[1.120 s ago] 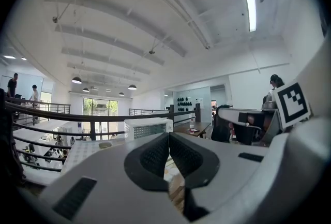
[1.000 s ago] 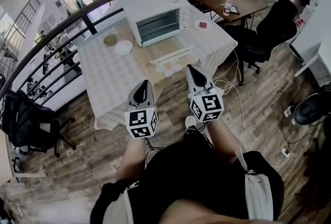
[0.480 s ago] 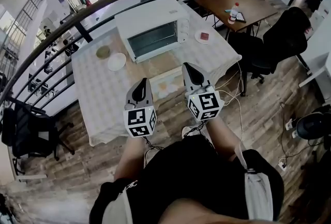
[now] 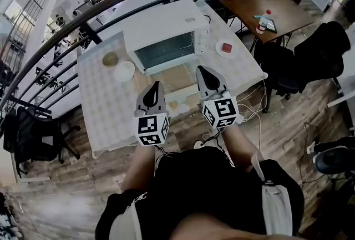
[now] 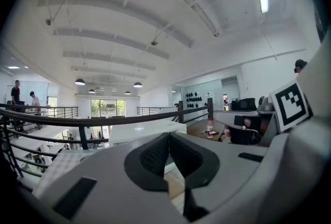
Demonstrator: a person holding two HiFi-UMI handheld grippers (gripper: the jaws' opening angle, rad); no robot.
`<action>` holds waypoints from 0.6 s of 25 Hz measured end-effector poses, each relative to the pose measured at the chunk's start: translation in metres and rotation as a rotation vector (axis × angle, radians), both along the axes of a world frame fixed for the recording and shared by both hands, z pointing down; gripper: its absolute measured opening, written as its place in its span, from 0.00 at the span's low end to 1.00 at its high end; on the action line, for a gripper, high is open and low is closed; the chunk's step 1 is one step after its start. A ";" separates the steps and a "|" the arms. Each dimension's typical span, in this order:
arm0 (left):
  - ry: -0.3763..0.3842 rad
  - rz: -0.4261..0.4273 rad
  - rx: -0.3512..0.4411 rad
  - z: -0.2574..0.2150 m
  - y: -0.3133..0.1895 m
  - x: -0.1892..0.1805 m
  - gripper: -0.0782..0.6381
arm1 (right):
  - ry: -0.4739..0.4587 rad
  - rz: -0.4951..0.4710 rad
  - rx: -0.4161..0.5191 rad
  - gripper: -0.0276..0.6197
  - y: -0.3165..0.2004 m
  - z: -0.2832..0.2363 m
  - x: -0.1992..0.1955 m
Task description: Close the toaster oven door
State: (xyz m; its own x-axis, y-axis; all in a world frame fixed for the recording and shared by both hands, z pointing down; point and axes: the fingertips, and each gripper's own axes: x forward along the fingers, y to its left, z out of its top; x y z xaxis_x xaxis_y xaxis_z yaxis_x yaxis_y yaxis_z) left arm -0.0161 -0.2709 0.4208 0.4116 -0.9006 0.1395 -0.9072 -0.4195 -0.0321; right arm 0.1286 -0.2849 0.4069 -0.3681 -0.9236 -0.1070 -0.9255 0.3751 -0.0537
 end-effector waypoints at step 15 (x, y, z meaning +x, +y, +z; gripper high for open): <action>0.008 -0.049 -0.006 -0.002 -0.056 -0.041 0.13 | 0.158 -0.050 -0.006 0.05 -0.055 0.011 -0.040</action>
